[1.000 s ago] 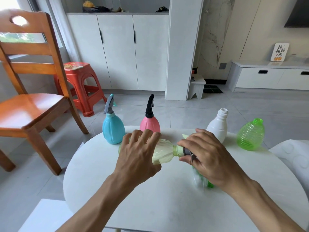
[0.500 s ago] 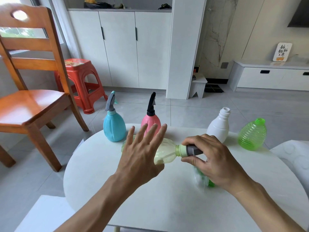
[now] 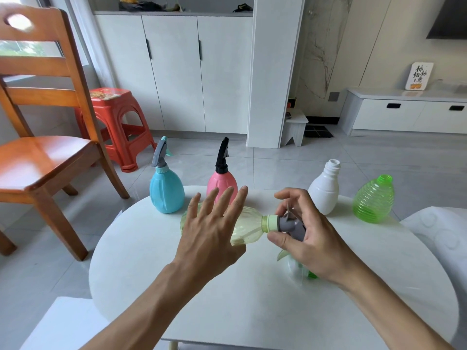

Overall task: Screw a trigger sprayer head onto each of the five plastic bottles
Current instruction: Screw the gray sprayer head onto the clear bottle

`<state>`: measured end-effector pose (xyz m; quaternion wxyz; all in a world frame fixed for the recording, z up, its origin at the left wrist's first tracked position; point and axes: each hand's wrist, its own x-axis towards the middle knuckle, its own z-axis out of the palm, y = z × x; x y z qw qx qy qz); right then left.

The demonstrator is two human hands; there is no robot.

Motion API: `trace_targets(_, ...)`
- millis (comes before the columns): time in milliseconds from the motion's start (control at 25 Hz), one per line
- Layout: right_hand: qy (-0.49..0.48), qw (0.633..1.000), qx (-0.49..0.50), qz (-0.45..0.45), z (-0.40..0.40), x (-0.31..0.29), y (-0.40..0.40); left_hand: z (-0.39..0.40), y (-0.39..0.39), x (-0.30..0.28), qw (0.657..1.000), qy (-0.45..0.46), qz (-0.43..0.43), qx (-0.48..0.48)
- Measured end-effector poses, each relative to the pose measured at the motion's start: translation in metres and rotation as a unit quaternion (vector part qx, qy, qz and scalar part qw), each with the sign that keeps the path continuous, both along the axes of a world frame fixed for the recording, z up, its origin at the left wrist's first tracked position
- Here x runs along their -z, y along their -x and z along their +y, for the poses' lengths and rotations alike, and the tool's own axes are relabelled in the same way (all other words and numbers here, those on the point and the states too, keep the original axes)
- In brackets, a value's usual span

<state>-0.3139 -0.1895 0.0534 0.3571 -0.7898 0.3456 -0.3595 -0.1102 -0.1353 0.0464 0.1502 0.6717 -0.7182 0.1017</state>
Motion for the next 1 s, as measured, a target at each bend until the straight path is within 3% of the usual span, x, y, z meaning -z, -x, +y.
trace_targets(520,0.036,0.997,0.062,-0.001,0.0013,-0.0026,-0.0063,-0.0023,0.0010,0.0008,0.997,0.065,-0.041,0.008)
trace_targets(1000,0.001,0.999,0.047,0.011,0.0025,-0.0063,-0.0066,-0.0042,0.0040,0.0023,0.996,0.073,-0.052,0.007)
